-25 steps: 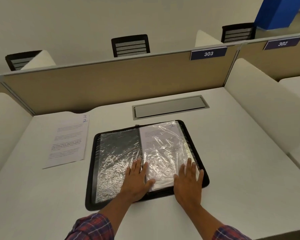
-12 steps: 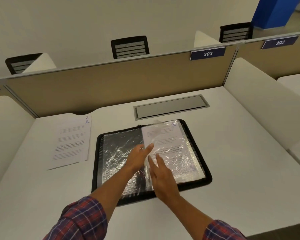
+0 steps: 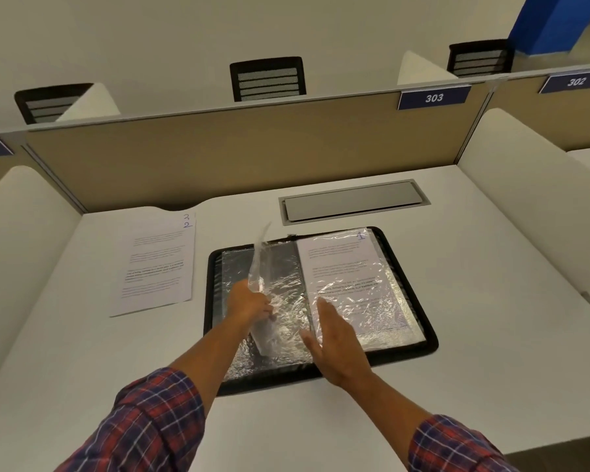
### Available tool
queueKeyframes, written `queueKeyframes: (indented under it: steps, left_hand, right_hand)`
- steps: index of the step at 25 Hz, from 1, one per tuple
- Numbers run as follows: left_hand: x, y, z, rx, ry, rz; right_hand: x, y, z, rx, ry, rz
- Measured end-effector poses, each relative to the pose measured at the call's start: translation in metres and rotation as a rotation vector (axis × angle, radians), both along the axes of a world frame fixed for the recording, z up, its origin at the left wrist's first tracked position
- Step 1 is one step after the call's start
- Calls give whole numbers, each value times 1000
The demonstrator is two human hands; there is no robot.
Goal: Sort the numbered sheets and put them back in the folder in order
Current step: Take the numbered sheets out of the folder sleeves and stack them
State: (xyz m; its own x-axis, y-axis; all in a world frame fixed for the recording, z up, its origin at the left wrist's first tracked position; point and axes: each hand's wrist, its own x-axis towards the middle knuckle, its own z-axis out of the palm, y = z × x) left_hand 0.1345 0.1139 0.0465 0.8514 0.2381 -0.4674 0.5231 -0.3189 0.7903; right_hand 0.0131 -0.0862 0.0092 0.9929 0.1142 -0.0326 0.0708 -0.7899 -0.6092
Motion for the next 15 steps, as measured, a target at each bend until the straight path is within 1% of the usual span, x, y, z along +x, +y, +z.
queueKeyframes:
  steps: [2, 5, 11, 12, 15]
  left_hand:
    - [-3, 20, -11, 96, -30, -34]
    - [-10, 44, -22, 221, -52, -50]
    - [-20, 72, -43, 374, -214, -106]
    - [-21, 73, -47, 446, -248, -143]
    - [-26, 67, -48, 799, -353, -326]
  right_hand:
    - [2, -9, -15, -153, 66, -42]
    - [-1, -20, -28, -313, 121, -21]
    - [-13, -29, -51, -476, 80, -11]
    - [-14, -30, -52, -491, 80, -16]
    - [-19, -31, -52, -492, 78, -47]
